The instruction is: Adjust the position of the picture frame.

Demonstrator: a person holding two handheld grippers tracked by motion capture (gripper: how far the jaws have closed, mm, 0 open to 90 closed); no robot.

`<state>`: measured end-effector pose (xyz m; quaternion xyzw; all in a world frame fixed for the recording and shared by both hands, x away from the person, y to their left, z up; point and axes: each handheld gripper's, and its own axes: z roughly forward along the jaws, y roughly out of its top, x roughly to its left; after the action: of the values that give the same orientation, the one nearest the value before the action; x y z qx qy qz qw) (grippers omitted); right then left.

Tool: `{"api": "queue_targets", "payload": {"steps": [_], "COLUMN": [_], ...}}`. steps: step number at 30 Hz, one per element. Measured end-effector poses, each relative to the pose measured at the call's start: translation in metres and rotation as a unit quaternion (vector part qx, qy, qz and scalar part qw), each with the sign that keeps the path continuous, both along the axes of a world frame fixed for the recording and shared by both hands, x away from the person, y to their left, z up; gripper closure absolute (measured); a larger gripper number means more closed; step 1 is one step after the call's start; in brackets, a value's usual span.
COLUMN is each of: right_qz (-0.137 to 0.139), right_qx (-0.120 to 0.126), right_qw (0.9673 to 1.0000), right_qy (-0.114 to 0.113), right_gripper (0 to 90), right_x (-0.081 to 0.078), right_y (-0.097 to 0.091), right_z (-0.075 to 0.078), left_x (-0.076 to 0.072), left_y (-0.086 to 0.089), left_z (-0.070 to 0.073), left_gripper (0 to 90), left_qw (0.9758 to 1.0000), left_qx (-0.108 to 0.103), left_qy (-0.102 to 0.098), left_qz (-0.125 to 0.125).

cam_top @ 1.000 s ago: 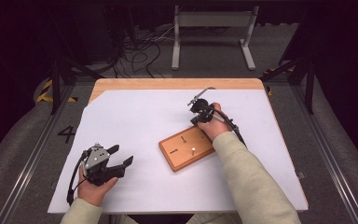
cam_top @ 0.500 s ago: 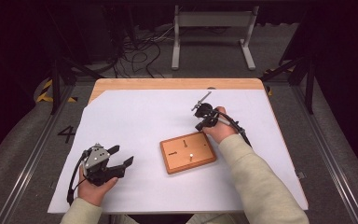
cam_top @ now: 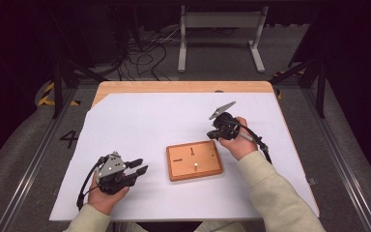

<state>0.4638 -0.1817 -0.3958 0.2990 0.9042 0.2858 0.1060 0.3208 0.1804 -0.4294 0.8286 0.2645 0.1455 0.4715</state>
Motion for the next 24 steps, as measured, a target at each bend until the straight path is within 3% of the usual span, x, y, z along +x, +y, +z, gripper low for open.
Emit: {"api": "queue_targets", "payload": {"steps": [3,7,9,11,13,15,18,24], "right_qz": [0.002,0.010,0.010,0.006,0.007,0.001,0.004,-0.010], "right_qx": [0.016,0.046,0.052,0.071,0.079,0.109,0.094,0.106], "right_qw": [0.9998,0.9986,0.9983,0.9969,0.9961,0.9932,0.9948,0.9931], "right_qy": [-0.011,-0.025,-0.026,-0.033,-0.038,-0.041,-0.040,-0.048], "right_gripper": [90.0,90.0,90.0,90.0,90.0,90.0,90.0,90.0], "right_x": [-0.014,-0.037,-0.042,-0.057,-0.062,-0.072,-0.081,-0.093], "right_y": [-0.008,-0.024,-0.027,-0.038,-0.041,-0.049,-0.052,-0.065], "right_z": [0.007,0.012,0.012,0.011,0.011,0.009,0.009,0.016], "left_x": [0.000,-0.001,-0.001,-0.001,-0.001,0.001,0.004,0.009], "left_y": [-0.008,-0.019,-0.022,-0.033,-0.037,-0.043,-0.050,-0.067], "left_z": [0.000,0.001,0.000,-0.001,-0.003,-0.006,-0.011,-0.019], "left_gripper": [89.7,90.0,90.0,90.0,90.0,90.0,90.0,90.0], "left_qw": [0.9994,0.9974,0.9967,0.9935,0.9921,0.9902,0.9866,0.9798], "left_qx": [0.005,0.009,0.011,0.019,0.026,0.040,0.049,0.079], "left_qy": [0.014,0.023,0.026,0.037,0.042,0.052,0.065,0.080], "left_qz": [-0.030,-0.067,-0.076,-0.106,-0.115,-0.123,-0.141,-0.166]}}
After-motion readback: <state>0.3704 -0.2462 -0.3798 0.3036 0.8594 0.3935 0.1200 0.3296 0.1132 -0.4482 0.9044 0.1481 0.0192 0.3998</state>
